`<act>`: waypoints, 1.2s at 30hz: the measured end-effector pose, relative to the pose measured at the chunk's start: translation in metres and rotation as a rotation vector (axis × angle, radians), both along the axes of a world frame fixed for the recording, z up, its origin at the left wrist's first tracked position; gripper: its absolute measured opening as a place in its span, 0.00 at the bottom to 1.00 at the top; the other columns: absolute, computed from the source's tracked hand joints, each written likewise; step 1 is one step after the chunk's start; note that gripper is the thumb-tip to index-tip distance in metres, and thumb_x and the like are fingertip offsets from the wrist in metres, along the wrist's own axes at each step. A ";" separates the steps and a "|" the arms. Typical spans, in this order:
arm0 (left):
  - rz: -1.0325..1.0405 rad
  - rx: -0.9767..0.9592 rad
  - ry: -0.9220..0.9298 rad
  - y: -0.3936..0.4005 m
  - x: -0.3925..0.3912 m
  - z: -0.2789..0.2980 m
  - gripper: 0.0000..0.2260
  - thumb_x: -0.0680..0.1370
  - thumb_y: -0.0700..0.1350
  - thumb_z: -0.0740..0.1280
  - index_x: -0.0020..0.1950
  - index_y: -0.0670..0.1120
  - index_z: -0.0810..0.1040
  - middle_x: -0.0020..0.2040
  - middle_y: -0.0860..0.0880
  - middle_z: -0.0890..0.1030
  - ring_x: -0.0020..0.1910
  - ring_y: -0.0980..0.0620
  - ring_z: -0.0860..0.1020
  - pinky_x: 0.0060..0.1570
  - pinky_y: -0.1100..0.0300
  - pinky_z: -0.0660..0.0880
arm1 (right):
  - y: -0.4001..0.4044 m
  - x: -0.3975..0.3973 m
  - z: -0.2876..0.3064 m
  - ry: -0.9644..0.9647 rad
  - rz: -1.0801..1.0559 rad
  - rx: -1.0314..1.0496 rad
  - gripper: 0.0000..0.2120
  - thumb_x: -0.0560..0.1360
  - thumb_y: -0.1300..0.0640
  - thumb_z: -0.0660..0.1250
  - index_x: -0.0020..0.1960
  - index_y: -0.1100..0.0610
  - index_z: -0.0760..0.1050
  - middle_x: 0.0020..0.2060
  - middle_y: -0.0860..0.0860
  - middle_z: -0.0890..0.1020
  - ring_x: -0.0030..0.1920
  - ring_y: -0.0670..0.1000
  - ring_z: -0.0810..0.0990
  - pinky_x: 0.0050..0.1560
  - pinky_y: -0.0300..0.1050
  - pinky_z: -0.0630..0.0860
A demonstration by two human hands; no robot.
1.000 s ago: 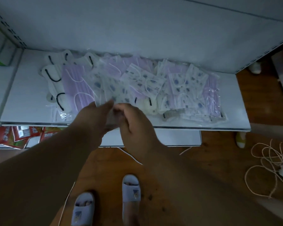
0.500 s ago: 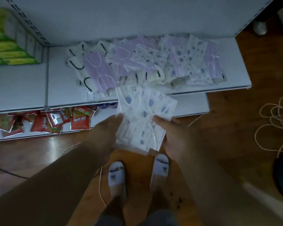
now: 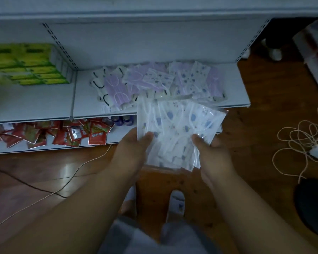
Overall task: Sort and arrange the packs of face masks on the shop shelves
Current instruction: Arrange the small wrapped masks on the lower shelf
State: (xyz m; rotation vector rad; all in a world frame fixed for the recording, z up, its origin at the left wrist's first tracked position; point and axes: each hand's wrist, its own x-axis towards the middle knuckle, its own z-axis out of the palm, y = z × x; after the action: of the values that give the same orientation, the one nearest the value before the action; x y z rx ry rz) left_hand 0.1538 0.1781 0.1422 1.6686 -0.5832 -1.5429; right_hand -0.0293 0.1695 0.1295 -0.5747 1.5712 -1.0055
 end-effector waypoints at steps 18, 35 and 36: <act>0.363 -0.342 0.403 -0.008 -0.062 0.251 0.10 0.84 0.46 0.61 0.59 0.49 0.81 0.54 0.42 0.86 0.52 0.37 0.84 0.55 0.31 0.77 | -0.028 -0.026 0.234 -0.042 0.104 -0.393 0.04 0.76 0.55 0.70 0.49 0.48 0.82 0.46 0.47 0.87 0.49 0.52 0.85 0.56 0.61 0.80; 0.538 -0.827 -0.110 -0.038 0.085 0.447 0.11 0.83 0.54 0.62 0.46 0.51 0.80 0.43 0.47 0.85 0.42 0.44 0.85 0.42 0.45 0.83 | -0.068 0.140 0.433 0.103 -0.060 -0.937 0.03 0.78 0.55 0.69 0.49 0.47 0.76 0.43 0.45 0.84 0.45 0.46 0.84 0.50 0.50 0.81; 0.552 -0.844 -0.179 -0.045 0.094 0.459 0.12 0.83 0.54 0.62 0.44 0.50 0.78 0.43 0.48 0.83 0.42 0.47 0.83 0.41 0.49 0.82 | -0.074 0.149 0.443 0.106 -0.065 -0.945 0.03 0.78 0.54 0.69 0.49 0.48 0.76 0.42 0.45 0.84 0.44 0.47 0.84 0.49 0.50 0.81</act>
State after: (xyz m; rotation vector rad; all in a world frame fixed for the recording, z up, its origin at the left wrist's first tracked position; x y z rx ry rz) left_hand 0.2483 0.1335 0.6011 1.1566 -0.6676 -0.6086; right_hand 0.1196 0.0958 0.5726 -1.2294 1.1316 -1.7896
